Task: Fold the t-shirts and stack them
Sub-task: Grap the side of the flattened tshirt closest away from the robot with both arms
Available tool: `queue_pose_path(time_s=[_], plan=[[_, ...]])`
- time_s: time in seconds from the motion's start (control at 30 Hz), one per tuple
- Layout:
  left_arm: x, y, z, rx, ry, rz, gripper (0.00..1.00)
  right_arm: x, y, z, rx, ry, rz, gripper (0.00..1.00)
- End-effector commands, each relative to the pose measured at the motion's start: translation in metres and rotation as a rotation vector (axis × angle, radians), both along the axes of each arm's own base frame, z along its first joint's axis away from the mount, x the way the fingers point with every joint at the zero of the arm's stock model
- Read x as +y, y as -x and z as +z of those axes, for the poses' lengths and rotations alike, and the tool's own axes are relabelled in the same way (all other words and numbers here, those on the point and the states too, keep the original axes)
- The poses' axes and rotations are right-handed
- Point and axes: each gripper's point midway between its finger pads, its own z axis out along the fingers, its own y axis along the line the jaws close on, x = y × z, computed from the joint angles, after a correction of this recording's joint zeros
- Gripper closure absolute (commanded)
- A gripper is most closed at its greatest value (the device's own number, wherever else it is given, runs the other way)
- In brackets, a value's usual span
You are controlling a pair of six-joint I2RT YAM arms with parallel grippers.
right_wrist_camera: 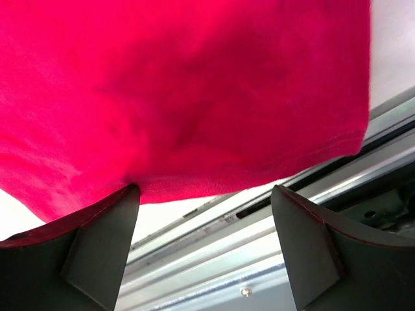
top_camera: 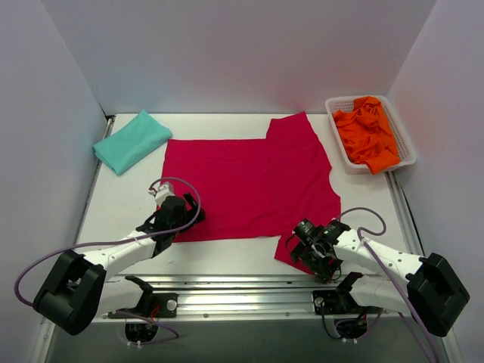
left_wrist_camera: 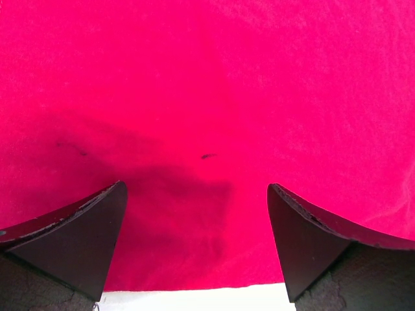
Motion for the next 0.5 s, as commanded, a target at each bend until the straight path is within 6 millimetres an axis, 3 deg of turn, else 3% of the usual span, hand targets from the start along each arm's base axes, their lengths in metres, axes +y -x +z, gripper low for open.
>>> queue_pose_path(time_s=[0.0,0.1,0.27,0.47], plan=[[-0.004,-0.008,0.008,-0.038,0.016,-0.009,0.02,-0.014,-0.018,0.011,-0.088,0.083,-0.039,0.23],[-0.004,-0.008,0.007,-0.037,0.014,-0.010,0.02,-0.016,-0.029,0.014,-0.128,0.101,-0.037,0.27],[-0.002,-0.008,0.007,-0.038,0.004,-0.003,0.02,-0.017,-0.016,-0.012,-0.062,0.092,-0.036,0.48],[0.000,-0.009,0.006,-0.036,-0.006,0.003,0.02,-0.022,-0.021,-0.011,-0.070,0.107,-0.020,0.61]])
